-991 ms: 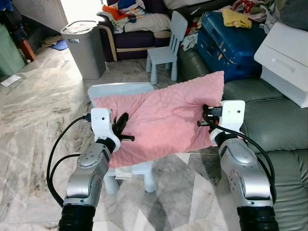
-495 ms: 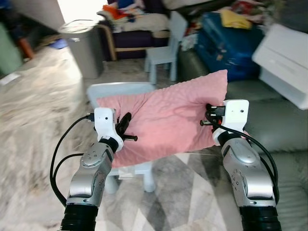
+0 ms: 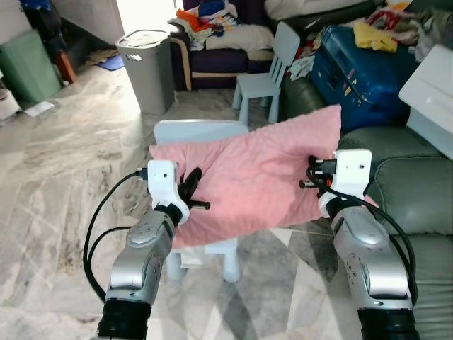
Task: Move the pillow to the sofa
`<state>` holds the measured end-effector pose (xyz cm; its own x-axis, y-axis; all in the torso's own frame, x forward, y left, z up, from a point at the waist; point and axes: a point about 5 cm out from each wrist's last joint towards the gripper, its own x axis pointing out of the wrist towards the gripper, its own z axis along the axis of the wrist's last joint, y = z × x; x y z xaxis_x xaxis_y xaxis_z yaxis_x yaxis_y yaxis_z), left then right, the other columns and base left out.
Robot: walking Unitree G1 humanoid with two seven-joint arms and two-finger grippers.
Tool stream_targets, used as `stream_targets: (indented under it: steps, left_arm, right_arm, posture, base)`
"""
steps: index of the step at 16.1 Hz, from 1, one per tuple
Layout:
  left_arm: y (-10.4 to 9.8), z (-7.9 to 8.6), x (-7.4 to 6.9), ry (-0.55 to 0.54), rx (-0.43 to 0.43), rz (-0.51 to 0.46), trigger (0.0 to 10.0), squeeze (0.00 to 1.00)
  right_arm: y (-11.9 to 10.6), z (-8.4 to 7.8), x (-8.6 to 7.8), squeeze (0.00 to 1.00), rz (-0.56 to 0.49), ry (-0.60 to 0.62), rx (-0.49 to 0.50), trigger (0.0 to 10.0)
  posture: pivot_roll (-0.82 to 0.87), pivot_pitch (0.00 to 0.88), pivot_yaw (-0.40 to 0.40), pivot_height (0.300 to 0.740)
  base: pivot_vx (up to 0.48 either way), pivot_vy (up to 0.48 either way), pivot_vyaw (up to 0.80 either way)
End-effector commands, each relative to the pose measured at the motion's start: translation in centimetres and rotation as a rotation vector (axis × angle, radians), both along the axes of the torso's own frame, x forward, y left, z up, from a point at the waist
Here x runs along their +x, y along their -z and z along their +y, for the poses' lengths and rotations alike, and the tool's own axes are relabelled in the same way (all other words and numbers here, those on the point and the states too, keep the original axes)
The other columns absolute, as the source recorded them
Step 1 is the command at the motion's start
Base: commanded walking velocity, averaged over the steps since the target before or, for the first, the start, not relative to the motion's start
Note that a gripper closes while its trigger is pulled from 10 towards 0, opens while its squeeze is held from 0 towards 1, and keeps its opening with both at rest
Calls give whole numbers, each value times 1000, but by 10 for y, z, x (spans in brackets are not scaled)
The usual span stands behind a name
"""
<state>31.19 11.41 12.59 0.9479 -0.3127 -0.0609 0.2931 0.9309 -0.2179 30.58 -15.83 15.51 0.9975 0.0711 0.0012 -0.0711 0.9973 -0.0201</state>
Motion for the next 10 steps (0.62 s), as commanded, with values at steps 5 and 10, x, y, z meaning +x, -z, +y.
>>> stream_targets:
  steps: [5,10]
  left_arm:
    - [-4,-1,1,5,-4,-18,10000,0]
    - [-3,-1,2,20,5,-16,10000,0]
  right_arm:
    - [-13,4,0,0,-44,-23,-4,10000]
    - [-13,5,-1,0,-44,-16,-3,10000]
  posture:
    - [-66,0,42,740]
    - [-70,0,51,740]
  base:
    - [0,480,0]
    - [0,480,0]
